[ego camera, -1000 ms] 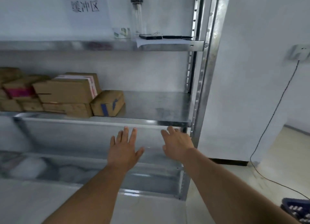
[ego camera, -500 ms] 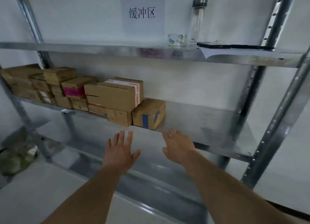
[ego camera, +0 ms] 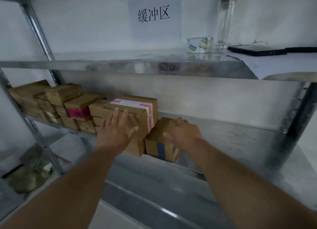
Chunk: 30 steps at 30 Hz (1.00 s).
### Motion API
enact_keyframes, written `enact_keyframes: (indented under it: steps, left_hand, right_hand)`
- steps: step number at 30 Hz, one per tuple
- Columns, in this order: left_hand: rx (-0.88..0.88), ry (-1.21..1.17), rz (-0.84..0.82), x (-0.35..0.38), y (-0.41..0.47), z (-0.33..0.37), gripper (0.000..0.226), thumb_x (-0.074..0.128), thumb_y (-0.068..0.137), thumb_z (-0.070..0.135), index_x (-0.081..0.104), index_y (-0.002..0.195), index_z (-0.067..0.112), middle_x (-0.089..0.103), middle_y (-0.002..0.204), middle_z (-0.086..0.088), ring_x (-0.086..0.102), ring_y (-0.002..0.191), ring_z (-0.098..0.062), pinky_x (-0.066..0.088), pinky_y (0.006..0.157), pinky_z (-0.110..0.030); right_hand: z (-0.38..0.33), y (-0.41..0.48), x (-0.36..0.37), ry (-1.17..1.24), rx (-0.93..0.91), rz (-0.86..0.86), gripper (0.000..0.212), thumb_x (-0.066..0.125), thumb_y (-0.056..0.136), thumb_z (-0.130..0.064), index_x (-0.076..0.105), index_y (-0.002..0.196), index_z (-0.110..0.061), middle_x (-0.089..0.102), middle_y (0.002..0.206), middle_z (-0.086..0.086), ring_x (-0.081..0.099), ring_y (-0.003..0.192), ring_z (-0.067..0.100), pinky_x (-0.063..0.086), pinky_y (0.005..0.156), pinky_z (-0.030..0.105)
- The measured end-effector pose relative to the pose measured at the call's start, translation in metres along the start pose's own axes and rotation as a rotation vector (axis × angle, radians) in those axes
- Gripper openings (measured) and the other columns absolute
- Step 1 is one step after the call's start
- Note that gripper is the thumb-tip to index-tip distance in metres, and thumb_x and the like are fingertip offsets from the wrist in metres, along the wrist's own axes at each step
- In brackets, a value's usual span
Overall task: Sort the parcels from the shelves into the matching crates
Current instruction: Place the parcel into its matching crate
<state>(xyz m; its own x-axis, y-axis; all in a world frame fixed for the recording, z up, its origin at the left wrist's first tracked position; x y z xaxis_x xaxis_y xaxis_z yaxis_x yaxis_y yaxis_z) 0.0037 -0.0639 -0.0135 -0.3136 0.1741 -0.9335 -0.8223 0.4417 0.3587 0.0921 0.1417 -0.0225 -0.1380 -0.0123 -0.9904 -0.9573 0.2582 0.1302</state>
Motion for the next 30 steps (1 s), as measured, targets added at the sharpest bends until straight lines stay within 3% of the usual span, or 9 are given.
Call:
enact_keyframes:
  steps: [8, 14, 18, 20, 26, 30]
  left_hand:
    - [-0.004, -0.062, 0.085, 0.0, 0.078, -0.055, 0.071, 0.025, 0.095, 0.059, 0.008, 0.153, 0.023, 0.004, 0.161, -0.01, 0.012, 0.147, -0.028, 0.017, 0.117, -0.044]
    - [-0.021, -0.093, -0.091, 0.015, 0.132, -0.097, 0.079, 0.003, 0.088, 0.068, 0.024, 0.15, 0.024, 0.016, 0.158, -0.013, 0.022, 0.142, -0.036, 0.031, 0.109, -0.053]
    - [-0.038, -0.221, -0.264, 0.015, 0.158, -0.103, 0.059, 0.019, 0.102, 0.045, 0.043, 0.136, 0.004, 0.048, 0.136, -0.024, 0.047, 0.123, -0.038, 0.038, 0.099, -0.045]
    - [-0.029, -0.335, -0.316, 0.018, 0.166, -0.105, 0.058, 0.022, 0.103, 0.042, 0.05, 0.128, -0.003, 0.054, 0.128, -0.024, 0.049, 0.119, -0.038, 0.037, 0.097, -0.04]
    - [0.011, -0.715, -0.415, 0.039, 0.179, -0.11, 0.051, 0.036, 0.1, 0.047, 0.05, 0.136, 0.015, 0.052, 0.133, -0.014, 0.05, 0.109, -0.029, 0.038, 0.084, -0.034]
    - [0.066, -0.904, -0.374, 0.035, 0.18, -0.111, 0.037, 0.047, 0.099, 0.034, 0.054, 0.131, 0.017, 0.056, 0.128, -0.01, 0.051, 0.102, -0.022, 0.038, 0.082, -0.03]
  right_hand:
    - [-0.032, 0.061, -0.009, 0.165, 0.168, 0.096, 0.066, 0.027, 0.095, -0.064, 0.048, 0.132, -0.014, 0.049, 0.126, 0.01, 0.053, 0.11, 0.025, 0.048, 0.084, 0.038]
    - [-0.053, 0.099, -0.013, 0.524, 0.374, 0.039, 0.07, 0.022, 0.093, -0.068, 0.058, 0.116, -0.012, 0.062, 0.106, 0.007, 0.055, 0.087, 0.018, 0.042, 0.071, 0.03]
    - [-0.076, 0.12, -0.009, 0.603, 0.471, 0.02, 0.057, 0.028, 0.095, -0.065, 0.055, 0.097, -0.015, 0.053, 0.078, -0.001, 0.05, 0.07, 0.012, 0.036, 0.058, 0.026]
    - [-0.083, 0.124, -0.007, 0.629, 0.515, 0.021, 0.051, 0.029, 0.096, -0.063, 0.051, 0.099, -0.017, 0.052, 0.077, -0.003, 0.05, 0.069, 0.011, 0.037, 0.056, 0.024]
    - [-0.097, 0.126, -0.004, 0.769, 0.688, 0.082, 0.045, 0.039, 0.097, -0.055, 0.054, 0.104, -0.014, 0.057, 0.08, 0.003, 0.058, 0.071, 0.017, 0.054, 0.063, 0.032]
    - [-0.101, 0.116, -0.016, 0.796, 0.715, 0.164, 0.045, 0.047, 0.095, -0.049, 0.056, 0.116, -0.01, 0.061, 0.096, 0.007, 0.062, 0.083, 0.022, 0.06, 0.069, 0.039]
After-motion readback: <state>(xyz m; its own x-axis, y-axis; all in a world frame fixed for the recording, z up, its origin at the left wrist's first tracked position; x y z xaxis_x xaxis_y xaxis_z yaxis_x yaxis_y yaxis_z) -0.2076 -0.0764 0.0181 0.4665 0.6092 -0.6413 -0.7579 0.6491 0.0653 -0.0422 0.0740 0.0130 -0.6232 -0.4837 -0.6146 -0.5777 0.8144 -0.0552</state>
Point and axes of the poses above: each hand's wrist, its own y-axis towards the middle knuckle, its own x-axis out of the palm, z = x × y, the point moved 2 cm from there along y, towards the middle knuckle
